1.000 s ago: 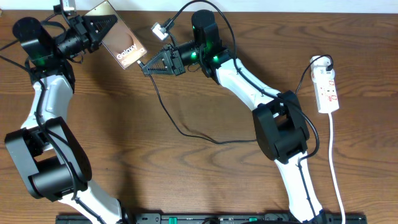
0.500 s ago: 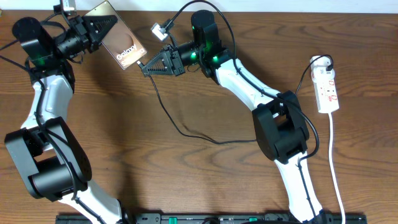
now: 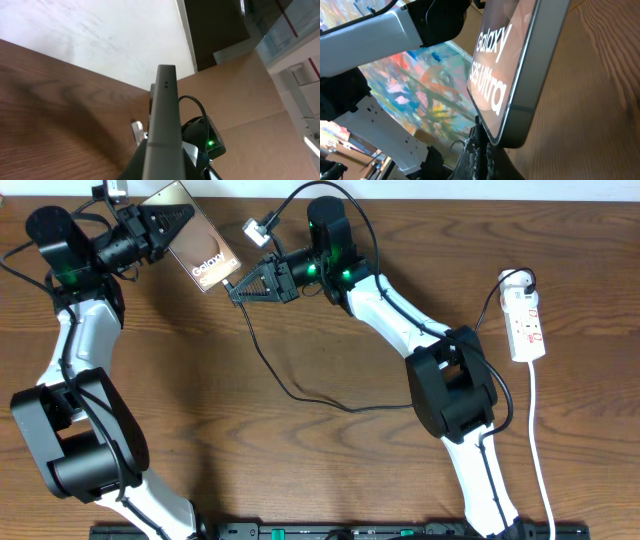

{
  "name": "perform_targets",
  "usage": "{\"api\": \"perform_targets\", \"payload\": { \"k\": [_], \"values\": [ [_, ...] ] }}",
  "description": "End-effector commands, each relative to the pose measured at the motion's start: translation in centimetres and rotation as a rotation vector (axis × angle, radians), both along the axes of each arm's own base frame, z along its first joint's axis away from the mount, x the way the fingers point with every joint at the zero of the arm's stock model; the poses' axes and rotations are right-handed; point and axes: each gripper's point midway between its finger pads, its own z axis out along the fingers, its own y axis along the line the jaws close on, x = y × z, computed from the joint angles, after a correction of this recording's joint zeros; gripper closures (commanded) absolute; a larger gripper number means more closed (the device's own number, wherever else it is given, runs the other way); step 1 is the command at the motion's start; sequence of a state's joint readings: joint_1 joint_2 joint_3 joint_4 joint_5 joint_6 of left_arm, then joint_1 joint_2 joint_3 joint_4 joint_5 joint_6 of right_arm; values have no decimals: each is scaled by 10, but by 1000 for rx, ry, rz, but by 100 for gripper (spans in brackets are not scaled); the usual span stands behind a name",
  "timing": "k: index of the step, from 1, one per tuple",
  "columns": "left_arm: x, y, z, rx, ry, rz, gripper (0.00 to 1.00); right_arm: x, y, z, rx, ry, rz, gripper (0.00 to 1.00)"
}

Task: Plug charger to phone and switch on socket

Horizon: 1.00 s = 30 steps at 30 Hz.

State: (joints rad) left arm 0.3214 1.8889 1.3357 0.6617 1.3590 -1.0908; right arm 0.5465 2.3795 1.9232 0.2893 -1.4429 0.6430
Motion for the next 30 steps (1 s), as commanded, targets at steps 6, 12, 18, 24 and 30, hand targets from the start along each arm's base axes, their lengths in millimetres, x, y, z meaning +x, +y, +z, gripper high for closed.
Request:
{"api": "perform_targets", "payload": {
  "k": [6, 12, 18, 24, 30],
  "values": [
    [-10, -12, 10, 33, -63, -68, 93, 1, 4, 11, 3, -10, -28, 99],
    [-15, -15, 10, 40, -75, -98, 92, 5, 6, 10, -15, 24, -52, 99],
    [-17, -16, 10, 43, -80, -113, 93, 8, 7, 9, -27, 47, -74, 99],
    [-20, -18, 10, 46, -84, -131, 93, 11, 8, 9, -44, 87, -95, 99],
    [-23, -22, 9, 48, -87, -160, 92, 14, 9, 10, -52, 108, -109, 99]
  ]
}}
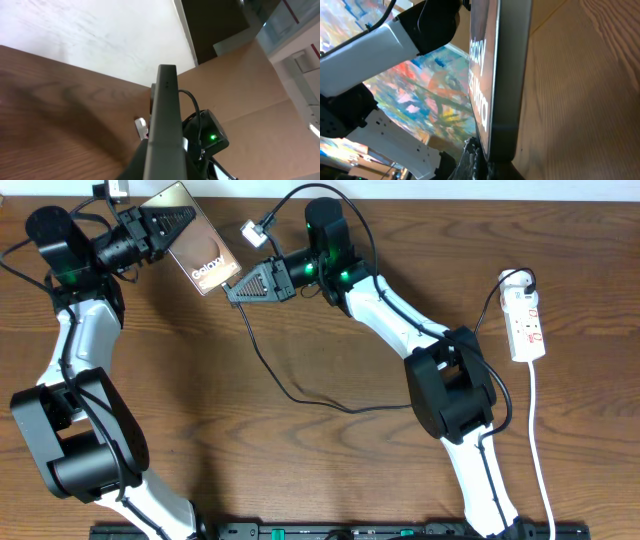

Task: Plug charger to phone and switch on socket

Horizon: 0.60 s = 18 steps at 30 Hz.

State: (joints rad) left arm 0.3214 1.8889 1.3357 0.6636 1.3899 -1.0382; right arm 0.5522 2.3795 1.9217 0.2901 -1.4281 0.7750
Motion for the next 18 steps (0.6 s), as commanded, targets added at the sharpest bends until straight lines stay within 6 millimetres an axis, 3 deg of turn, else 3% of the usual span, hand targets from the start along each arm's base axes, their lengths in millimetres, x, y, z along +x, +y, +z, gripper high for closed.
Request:
{"api": "perform_targets", "payload": {
  "k": [1, 18],
  "values": [
    [-20, -20, 9, 20, -39, -136, 92, 15, 6, 10, -6, -8, -101, 99],
    [-22, -33, 9, 23, -46, -170, 93, 18, 7, 18, 16, -20, -120, 99]
  ]
}}
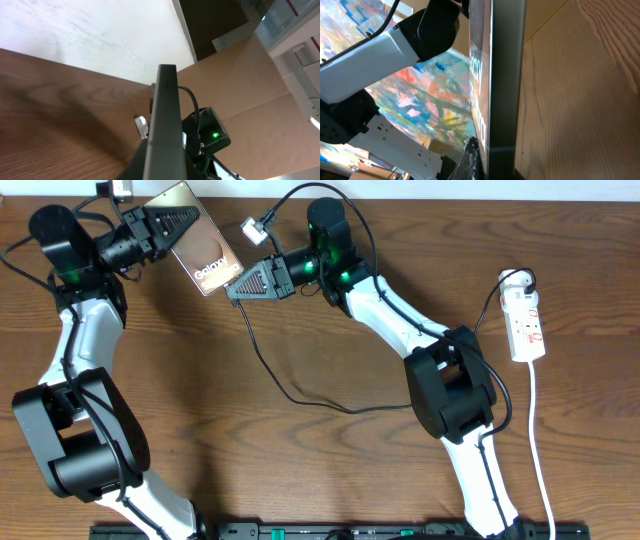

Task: Plug charger to phone and switch on socket

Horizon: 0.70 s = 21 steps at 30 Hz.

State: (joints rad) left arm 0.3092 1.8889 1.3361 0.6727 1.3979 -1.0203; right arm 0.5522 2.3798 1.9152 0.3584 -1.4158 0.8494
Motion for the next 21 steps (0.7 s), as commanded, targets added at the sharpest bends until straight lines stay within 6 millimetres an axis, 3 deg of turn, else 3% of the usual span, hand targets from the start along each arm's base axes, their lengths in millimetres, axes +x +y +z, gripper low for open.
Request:
{"api": "perform_targets", "payload": {
  "k": [1, 5, 6, 7, 8, 9, 10, 21],
  "values": [
    [-20, -26, 8, 12, -21, -149, 93, 16, 6, 14, 14, -35, -107, 99],
    [-20, -26, 8, 12, -21, -148, 93, 15, 6, 14, 14, -34, -101, 98],
    [-20, -26, 8, 12, -21, -148, 93, 14, 6, 14, 14, -34, -97, 88],
    [-20, -25, 8, 12, -21, -146, 93, 14, 5, 14, 14, -34, -94, 74],
    [-20, -25, 8, 12, -21, -144, 92, 13, 5, 14, 15, -35, -91, 53],
    [-19, -24, 8, 12, -21, -139, 93, 13, 5, 14, 16, -37, -88, 22],
    [-18, -22, 8, 12, -21, -130, 93, 12, 5, 15, 19, -45, -81, 4],
    [-14, 35, 8, 10, -16, 7, 93, 9, -1, 14, 34, -78, -51, 1]
  ]
}}
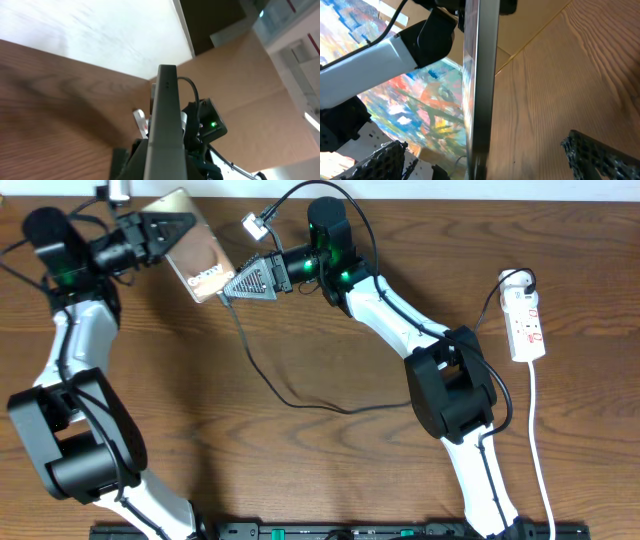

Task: Plug charger to phone and switch on socket
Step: 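Release the connector and raise the right gripper away from the phone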

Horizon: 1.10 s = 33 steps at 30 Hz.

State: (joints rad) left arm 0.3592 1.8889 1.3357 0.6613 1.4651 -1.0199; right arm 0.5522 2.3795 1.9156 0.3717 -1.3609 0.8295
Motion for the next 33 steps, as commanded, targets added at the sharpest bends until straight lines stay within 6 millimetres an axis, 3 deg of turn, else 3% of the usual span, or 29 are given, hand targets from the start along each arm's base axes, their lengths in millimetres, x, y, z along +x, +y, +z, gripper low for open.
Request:
{"api": "perform_targets", "payload": {
  "k": [1, 4, 8, 9, 10, 12, 14, 16, 17, 20, 24, 27, 33],
  "values": [
    [-5, 22, 10, 9, -23, 35, 93, 1, -5, 12, 18, -39, 2, 1],
    [-7, 35, 10, 6, -18, 56, 92, 8, -9, 2, -13, -17, -26, 1],
    [-12, 45, 9, 6, -13, 50, 92, 36, -20, -48, -206, 106, -212, 1],
    [-15, 45, 9, 7, -14, 40, 93, 49, -34, -81, -347, 152, -327, 1],
    [-15, 45, 9, 7, -14, 39, 93, 53, -43, -94, -423, 167, -375, 1],
    [-15, 45, 9, 7, -14, 39, 93, 58, -65, -112, -562, 155, -457, 1],
    [-14, 43, 9, 8, -14, 35, 93, 65, -88, -118, -682, 120, -550, 1],
    [-14, 41, 9, 8, -15, 31, 93, 73, -116, -114, -807, 84, -670, 1],
    [-14, 37, 9, 9, -16, 22, 93, 78, -142, -105, -909, 45, -781, 1],
    [-14, 25, 5, 8, -13, -2, 92, 83, -193, -79, -1073, 3, -1012, 1],
    [-15, 2, -10, 9, 0, -47, 93, 77, -243, -44, -1200, -43, -1235, 1],
    [-14, -19, -35, 8, 50, -54, 92, 69, -259, -24, -1229, -72, -1285, 1],
    [-16, -54, -108, 83, 231, 11, 93, 60, -263, -22, -1255, -62, -1271, 1]
  ]
}}
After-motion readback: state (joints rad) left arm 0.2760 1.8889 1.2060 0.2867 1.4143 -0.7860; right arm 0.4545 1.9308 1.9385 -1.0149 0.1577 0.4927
